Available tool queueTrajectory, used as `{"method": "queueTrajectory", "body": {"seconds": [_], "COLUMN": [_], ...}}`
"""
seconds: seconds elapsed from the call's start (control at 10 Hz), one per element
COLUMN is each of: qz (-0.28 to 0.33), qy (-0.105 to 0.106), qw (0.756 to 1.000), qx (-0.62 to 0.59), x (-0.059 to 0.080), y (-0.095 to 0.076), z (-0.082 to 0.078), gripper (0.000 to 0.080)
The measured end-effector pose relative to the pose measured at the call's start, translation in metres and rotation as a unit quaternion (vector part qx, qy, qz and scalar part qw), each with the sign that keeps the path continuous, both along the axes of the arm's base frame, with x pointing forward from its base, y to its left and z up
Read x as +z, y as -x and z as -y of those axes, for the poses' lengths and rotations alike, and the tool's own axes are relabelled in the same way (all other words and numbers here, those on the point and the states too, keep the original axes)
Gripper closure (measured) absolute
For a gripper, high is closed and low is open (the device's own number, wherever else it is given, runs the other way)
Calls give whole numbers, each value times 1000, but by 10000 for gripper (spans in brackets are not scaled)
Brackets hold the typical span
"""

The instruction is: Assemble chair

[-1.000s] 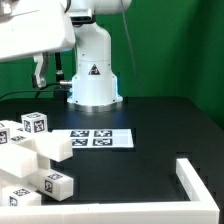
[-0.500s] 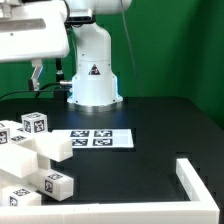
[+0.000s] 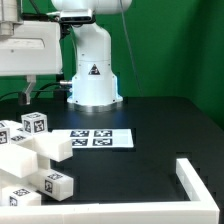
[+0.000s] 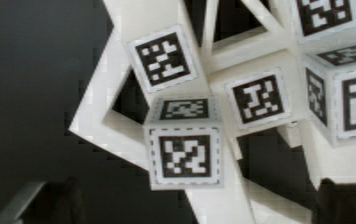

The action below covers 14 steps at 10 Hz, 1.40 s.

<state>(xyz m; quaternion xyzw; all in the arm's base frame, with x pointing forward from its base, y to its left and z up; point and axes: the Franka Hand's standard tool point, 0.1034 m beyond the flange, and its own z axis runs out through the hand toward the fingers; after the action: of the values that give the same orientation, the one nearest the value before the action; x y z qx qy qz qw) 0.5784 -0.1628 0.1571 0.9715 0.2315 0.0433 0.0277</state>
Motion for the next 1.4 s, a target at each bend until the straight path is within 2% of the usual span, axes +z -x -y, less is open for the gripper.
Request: {"method": "queueTrajectory", "body": {"seconds": [0.2,0.3,0.4,0.9,1.1,1.4], "qz": [-22,-46,-46,-47,-44,-46], "qy": [-5,3,5,8,11,17], "qw": [1000,999,999,998,998,997], "qx": [-2,-24,-24,-30,-50,-52], "x": [-3,-7,-12,-14,-23,-32], "y": [5,2,-4,-4,-10,-9], "z": [8,7,7,12,2,7], "gripper": [150,150,150,150,150,150]}}
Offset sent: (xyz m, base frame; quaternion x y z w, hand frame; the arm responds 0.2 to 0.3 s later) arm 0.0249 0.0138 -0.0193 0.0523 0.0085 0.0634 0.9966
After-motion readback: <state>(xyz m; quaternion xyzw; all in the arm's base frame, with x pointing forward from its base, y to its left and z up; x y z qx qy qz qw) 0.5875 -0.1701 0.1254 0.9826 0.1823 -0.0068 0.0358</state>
